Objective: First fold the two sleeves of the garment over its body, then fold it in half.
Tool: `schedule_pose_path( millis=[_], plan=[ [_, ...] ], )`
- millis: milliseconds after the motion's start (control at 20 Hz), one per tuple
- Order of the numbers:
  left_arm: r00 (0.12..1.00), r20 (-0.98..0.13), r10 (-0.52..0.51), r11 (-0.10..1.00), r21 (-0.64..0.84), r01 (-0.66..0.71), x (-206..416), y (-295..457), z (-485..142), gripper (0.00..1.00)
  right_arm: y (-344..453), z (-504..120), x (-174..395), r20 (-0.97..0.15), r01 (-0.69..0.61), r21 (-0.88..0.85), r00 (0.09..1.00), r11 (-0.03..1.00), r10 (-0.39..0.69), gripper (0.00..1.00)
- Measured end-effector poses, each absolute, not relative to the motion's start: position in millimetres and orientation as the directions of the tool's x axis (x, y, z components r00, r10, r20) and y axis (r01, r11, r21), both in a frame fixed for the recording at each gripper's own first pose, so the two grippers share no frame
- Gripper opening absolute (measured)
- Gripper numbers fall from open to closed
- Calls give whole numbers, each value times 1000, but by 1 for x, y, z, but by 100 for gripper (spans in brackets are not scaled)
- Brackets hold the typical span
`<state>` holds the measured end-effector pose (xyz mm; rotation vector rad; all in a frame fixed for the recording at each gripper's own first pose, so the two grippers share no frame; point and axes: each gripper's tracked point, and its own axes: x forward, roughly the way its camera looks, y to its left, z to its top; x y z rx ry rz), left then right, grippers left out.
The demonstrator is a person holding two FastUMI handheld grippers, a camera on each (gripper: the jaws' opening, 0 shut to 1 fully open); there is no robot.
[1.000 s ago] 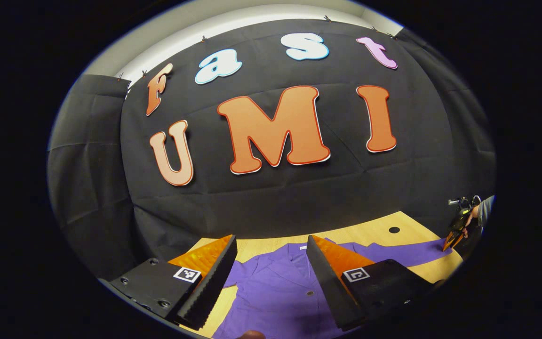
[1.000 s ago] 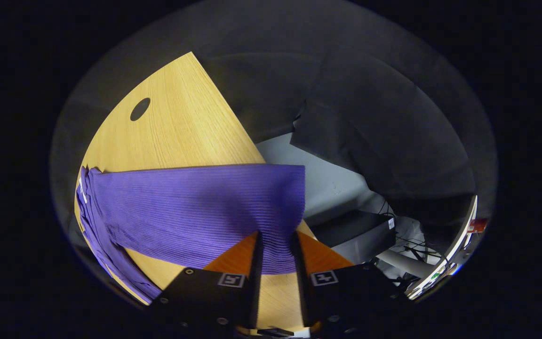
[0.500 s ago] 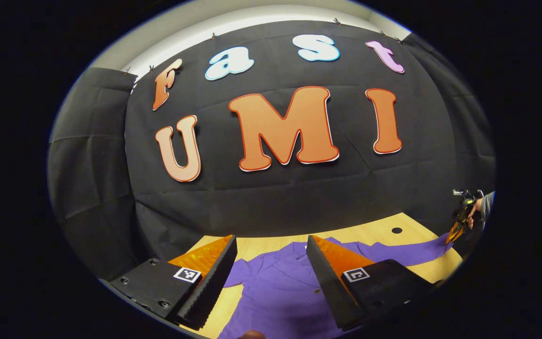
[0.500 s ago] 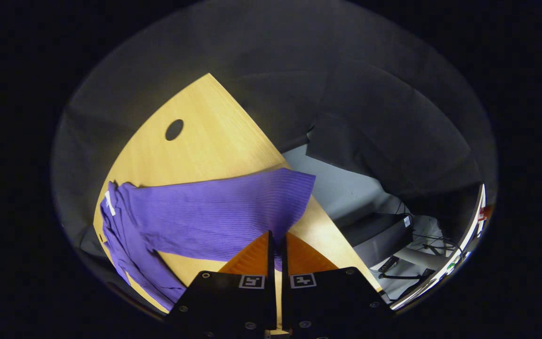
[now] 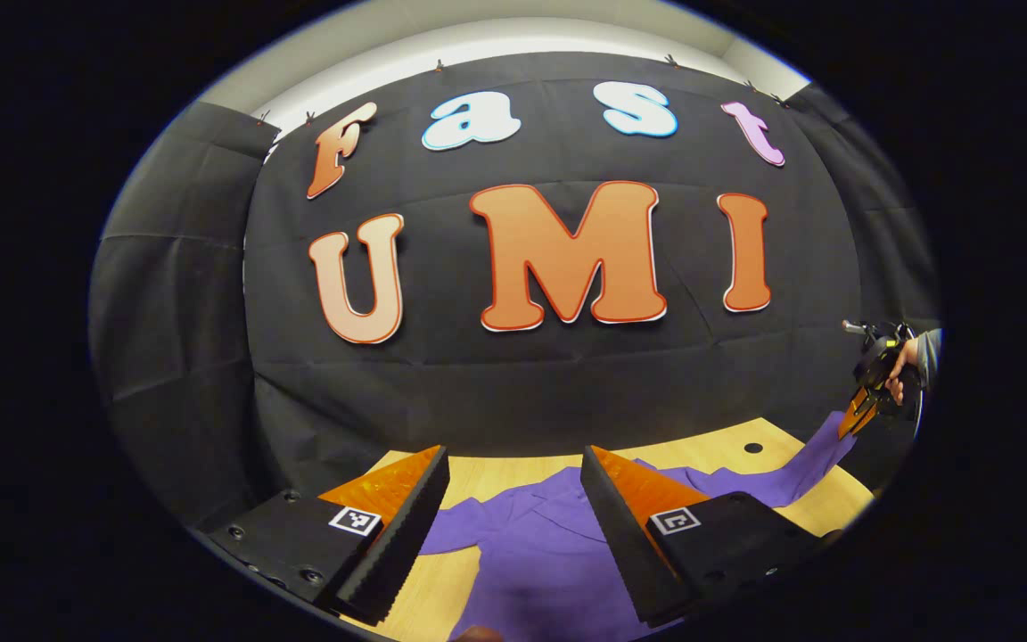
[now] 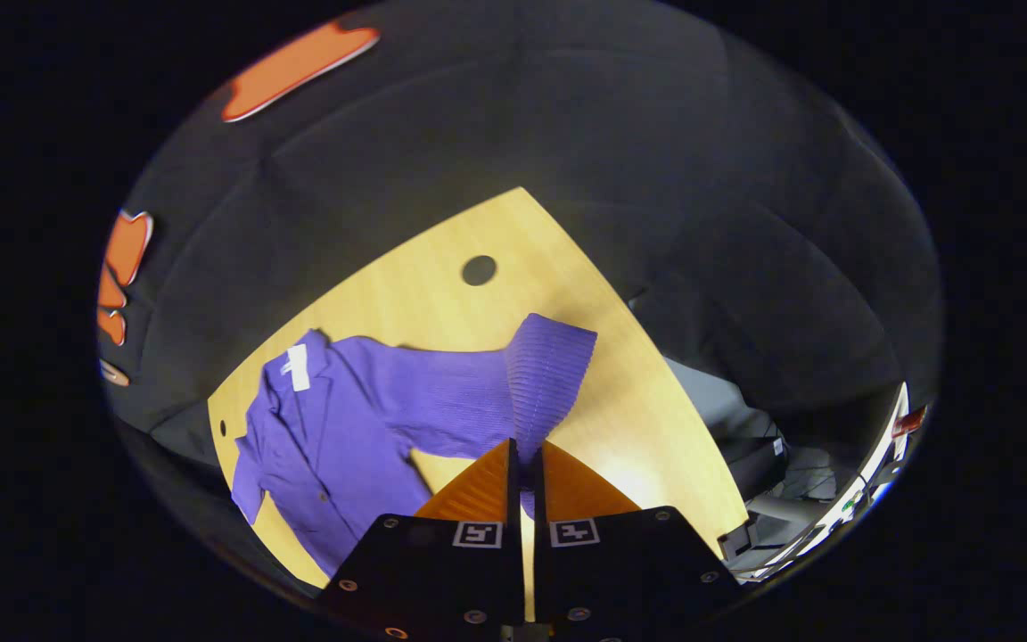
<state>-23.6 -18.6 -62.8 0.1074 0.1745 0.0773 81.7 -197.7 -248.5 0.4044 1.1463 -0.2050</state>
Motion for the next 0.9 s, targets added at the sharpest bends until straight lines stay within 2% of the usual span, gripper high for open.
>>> schedule_pose_path(
  millis=[450, 900],
  plan=[
    [980, -164, 110, 992, 75, -99, -25, 77, -66, 94, -45, -165, 100, -865, 157, 211, 490, 965, 110, 5],
    [966, -196, 167, 986, 42, -161, -34, 171, -86, 94, 85, -139, 110, -831, 44, 262, 518, 964, 203, 5]
  ],
)
